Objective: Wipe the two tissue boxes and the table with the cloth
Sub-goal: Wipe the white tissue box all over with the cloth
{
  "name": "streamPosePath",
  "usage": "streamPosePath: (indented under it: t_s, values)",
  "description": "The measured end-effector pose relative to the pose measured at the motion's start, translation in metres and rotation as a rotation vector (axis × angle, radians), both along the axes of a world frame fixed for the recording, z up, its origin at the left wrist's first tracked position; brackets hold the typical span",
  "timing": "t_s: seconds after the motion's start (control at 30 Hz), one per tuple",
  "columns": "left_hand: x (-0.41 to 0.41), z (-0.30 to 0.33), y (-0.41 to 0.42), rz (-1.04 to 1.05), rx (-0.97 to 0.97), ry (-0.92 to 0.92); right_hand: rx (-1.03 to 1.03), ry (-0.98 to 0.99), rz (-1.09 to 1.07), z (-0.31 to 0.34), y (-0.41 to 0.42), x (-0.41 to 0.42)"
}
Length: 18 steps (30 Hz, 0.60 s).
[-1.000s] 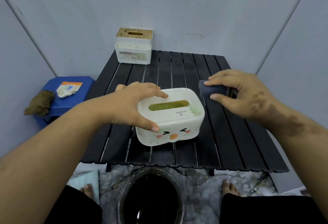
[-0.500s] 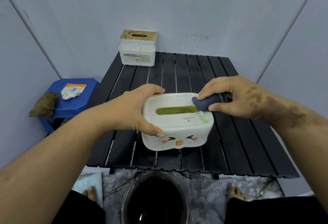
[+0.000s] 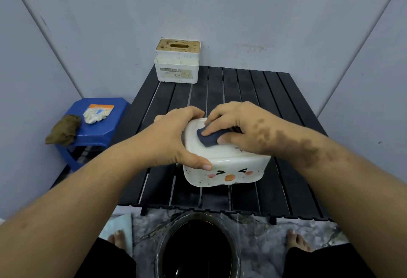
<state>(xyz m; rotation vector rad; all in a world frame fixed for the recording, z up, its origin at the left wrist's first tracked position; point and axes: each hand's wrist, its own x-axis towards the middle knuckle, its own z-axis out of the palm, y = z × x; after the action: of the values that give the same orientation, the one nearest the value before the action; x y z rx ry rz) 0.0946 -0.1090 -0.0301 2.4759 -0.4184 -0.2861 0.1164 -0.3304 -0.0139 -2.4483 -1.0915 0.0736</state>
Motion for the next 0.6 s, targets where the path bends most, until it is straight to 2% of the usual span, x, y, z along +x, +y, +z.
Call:
streamPosePath:
  t_s: [0.17,0.3,0.43,0.6]
  values:
    - [-0.001,0.001,-0.002,-0.006,0.009,0.008,-0.203,0.043,-0.053,0.02,-0.044,0.01]
    - [-0.003,0.001,-0.005,-0.008,0.0,0.025,-0.119,0.068,-0.097,0.016,-0.062,0.012]
    - [-0.001,0.002,-0.006,-0.014,0.002,0.016,-0.074,0.073,-0.083,0.013,-0.042,0.006]
    - [0.001,-0.005,-0.002,-0.02,-0.012,0.013,-0.007,-0.064,-0.04,-0.004,-0.003,-0.007]
